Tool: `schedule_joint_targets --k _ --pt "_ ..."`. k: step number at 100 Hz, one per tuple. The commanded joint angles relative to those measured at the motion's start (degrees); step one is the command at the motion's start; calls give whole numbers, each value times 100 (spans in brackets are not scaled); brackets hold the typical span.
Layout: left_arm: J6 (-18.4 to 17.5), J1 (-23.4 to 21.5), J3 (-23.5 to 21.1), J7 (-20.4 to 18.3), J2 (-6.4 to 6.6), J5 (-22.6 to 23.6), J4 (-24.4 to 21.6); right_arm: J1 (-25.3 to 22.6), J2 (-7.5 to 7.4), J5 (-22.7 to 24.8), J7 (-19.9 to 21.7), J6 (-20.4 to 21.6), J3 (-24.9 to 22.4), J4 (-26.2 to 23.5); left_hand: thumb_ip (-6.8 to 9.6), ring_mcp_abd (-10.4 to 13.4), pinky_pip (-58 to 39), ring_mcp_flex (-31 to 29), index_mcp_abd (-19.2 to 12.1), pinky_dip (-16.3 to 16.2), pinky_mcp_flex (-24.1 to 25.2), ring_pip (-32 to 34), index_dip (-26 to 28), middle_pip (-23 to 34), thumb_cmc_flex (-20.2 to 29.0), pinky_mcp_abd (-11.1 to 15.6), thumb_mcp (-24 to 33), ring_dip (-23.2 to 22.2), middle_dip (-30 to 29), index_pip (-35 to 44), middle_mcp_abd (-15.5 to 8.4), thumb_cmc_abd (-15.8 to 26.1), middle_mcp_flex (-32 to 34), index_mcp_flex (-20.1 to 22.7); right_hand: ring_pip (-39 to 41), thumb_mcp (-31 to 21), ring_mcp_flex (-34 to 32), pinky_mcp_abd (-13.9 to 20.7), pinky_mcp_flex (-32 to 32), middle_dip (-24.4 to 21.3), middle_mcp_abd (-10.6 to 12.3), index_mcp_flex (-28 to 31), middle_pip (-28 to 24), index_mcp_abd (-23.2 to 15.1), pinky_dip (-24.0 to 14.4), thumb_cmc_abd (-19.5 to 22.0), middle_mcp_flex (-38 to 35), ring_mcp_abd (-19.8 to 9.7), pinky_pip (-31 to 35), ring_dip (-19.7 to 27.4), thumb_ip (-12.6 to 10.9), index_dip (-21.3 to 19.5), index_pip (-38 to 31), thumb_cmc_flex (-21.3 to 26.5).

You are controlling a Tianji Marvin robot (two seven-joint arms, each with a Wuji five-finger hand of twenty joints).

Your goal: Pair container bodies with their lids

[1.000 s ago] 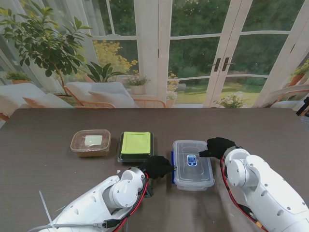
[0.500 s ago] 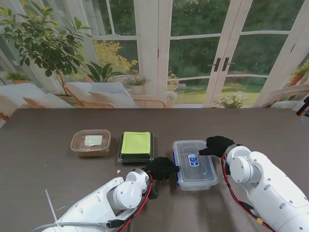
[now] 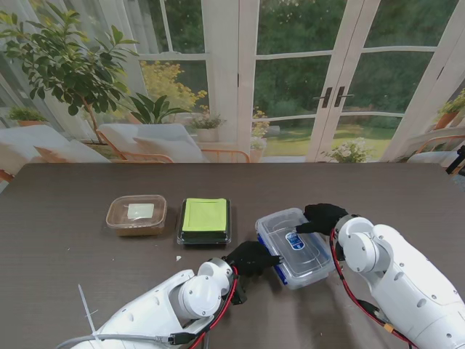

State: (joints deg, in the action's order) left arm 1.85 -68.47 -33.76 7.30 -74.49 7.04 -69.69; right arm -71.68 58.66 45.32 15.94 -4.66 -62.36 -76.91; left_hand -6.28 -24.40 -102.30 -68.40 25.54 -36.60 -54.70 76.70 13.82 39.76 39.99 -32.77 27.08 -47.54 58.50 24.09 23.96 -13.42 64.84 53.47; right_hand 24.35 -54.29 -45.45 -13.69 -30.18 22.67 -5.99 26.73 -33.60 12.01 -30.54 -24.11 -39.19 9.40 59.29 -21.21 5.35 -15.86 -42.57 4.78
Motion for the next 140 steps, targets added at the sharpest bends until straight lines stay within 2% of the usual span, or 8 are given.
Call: schedule_joint_targets --k 1,22,35,50,85,101,116,140 --pt "28 -34 -26 -154 -46 30 -115 -86 64 42 142 88 43 -79 174 -269 -378 -11 -315 -158 34 6 -154 6 234 -157 254 -118 34 -541 -85 152 32 -166 71 -68 -60 -65 1309 60 322 79 -68 -1280 59 -150 -4 -70 158 -57 -14 -88 -226 -50" --pt "308 -346 -429 -169 207 394 -628 -122 51 118 157 144 -26 -86 189 -322 -276 21 -413 -276 91 -184 -210 -180 189 -206 175 -82 -98 -657 -80 187 18 -208 59 -40 -20 -76 1345 57 320 -65 -63 -1340 58 -226 47 -101 141 -49 -5 -64 -159 -22" --pt "505 -497 -680 -95 286 582 -799 -137 40 139 194 186 -41 -94 202 -609 65 337 -468 -484 405 -878 -221 -951 205 -349 91 66 -790 -743 -1 212 -168 -235 45 -49 14 -55 1387 51 332 -129 -48 -1350 59 -355 104 -108 114 -42 8 -52 -128 32" --pt "706 -581 -869 91 270 642 -813 -145 27 179 234 245 -43 -96 211 -788 291 469 -420 -667 576 -1246 -239 -1256 204 -455 62 143 -1152 -844 68 218 -238 -333 22 -24 65 -46 1418 48 363 -283 -37 -1354 54 -431 176 -128 88 -34 38 -29 -72 45" --pt "920 -624 -982 135 267 660 -671 -134 31 233 160 290 -64 -42 213 -833 346 408 -256 -789 547 -1262 -372 -1220 187 -539 40 140 -1175 -1123 106 235 -199 -629 30 -1 127 -31 1458 49 348 -594 -58 -1307 27 -509 315 -131 60 -41 57 18 7 79" --pt "909 -566 -972 59 241 471 -565 -123 34 228 122 318 -56 -6 222 -784 375 411 -429 -865 545 -1123 -658 -985 181 -527 -58 70 -944 -1635 102 274 -202 -821 39 -12 127 -25 1457 44 357 -575 -69 -1331 11 -520 313 -135 56 -42 56 28 -3 83" --pt "906 -510 -941 -66 233 308 -486 -129 35 220 116 328 -62 -2 236 -678 334 350 -785 -857 522 -867 -840 -596 149 -439 -191 -18 -534 -1959 73 336 -139 -857 41 -26 127 -27 1459 37 347 -582 -68 -1328 1 -529 322 -138 48 -40 57 43 9 85" --pt "916 -430 -892 -235 181 -80 -358 -134 33 209 125 345 -56 -4 244 -718 377 465 -1209 -835 601 -870 -868 -571 110 -433 -365 -38 -420 -2031 112 441 -220 -1021 22 90 183 -28 1498 24 347 -825 -43 -1232 -10 -550 419 -137 17 -35 85 88 92 59"
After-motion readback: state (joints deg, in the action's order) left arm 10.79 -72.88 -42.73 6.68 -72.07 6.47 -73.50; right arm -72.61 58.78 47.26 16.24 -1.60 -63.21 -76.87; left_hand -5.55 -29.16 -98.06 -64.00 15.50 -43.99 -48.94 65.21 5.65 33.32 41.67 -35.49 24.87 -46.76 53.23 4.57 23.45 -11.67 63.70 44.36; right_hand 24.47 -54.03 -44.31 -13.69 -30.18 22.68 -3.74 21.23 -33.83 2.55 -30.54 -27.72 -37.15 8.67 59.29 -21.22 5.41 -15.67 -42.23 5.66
